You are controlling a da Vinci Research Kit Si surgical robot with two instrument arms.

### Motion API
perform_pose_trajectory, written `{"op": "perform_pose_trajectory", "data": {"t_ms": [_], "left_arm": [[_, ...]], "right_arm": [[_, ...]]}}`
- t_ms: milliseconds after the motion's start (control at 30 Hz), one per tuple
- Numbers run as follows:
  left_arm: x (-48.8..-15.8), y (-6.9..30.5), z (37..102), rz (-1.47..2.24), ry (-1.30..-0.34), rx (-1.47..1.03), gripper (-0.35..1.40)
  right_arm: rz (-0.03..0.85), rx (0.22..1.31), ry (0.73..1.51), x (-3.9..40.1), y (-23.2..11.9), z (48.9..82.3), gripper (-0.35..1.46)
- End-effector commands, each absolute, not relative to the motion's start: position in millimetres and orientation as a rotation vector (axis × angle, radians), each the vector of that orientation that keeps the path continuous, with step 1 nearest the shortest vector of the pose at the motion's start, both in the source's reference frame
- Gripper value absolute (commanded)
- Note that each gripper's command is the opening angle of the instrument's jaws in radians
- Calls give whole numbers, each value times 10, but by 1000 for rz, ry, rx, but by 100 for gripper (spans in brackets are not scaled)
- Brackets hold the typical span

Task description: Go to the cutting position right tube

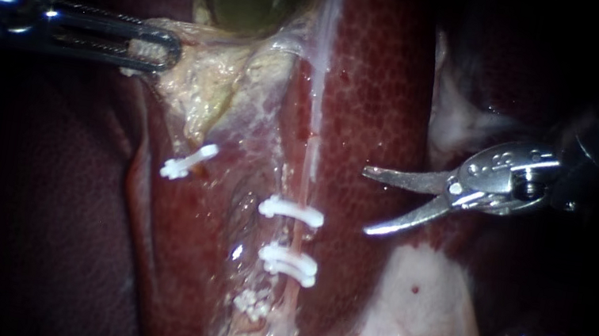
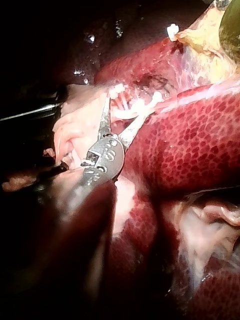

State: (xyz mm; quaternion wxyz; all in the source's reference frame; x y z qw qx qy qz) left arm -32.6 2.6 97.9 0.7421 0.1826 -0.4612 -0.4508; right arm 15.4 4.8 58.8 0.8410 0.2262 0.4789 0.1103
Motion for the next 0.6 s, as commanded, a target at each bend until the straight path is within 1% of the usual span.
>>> {"op": "perform_pose_trajectory", "data": {"t_ms": [33, 67, 167, 400, 600], "left_arm": [[-326, 26, 979, -987, -1011, 400, -35], [-326, 26, 979, -987, -1011, 400, -35], [-326, 26, 979, -987, -1011, 400, -35], [-325, 26, 979, -987, -1011, 400, -35], [-325, 26, 979, -986, -1011, 400, -35]], "right_arm": [[222, 481, 1016, 154, 46, 590, 143], [226, 495, 1019, 154, 43, 595, 143], [229, 517, 993, 156, 33, 609, 143], [235, 572, 945, 165, 6, 660, 143], [246, 625, 915, 174, -20, 698, 143]]}}
